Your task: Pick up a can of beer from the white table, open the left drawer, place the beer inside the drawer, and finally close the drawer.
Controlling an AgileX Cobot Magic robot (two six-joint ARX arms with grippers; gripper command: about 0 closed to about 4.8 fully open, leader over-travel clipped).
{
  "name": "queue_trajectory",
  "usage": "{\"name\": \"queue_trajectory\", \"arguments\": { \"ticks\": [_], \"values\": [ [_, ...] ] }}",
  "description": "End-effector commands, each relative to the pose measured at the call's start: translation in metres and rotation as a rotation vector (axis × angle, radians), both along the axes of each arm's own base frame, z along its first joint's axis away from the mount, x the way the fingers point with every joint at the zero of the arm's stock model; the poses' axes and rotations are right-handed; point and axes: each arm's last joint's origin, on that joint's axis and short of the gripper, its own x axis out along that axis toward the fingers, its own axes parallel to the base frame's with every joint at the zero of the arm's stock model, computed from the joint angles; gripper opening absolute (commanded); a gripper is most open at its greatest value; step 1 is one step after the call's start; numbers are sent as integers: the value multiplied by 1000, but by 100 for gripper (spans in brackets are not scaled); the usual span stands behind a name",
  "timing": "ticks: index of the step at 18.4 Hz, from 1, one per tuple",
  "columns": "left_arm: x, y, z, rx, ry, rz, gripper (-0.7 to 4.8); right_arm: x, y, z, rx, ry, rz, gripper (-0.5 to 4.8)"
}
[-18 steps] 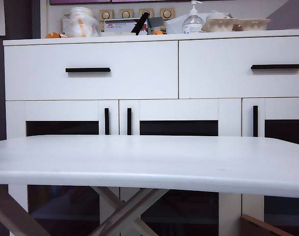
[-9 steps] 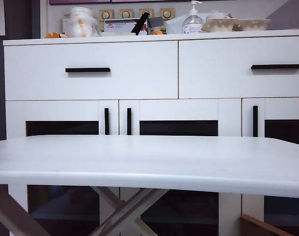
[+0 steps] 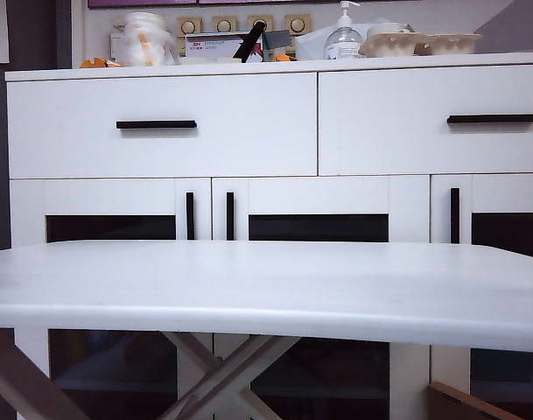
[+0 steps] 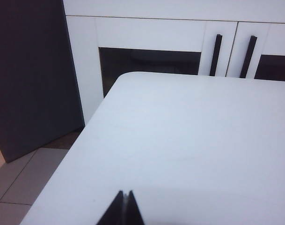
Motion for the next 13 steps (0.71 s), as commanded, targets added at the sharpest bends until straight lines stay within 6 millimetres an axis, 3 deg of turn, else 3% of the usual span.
{"name": "queue_trajectory", "arguments": {
  "ticks": [1,6,13],
  "values": [
    [0,0,1,1,-9,-4,-5,-1,-2,-11,13,-38,19,-1],
    [0,0,1,1,-6,-4,-5,5,-6,-28,13,6,69,-1],
    [0,0,1,1,-7,-4,-5,6,-16,-29,12,19,-36,-1]
  ]
}}
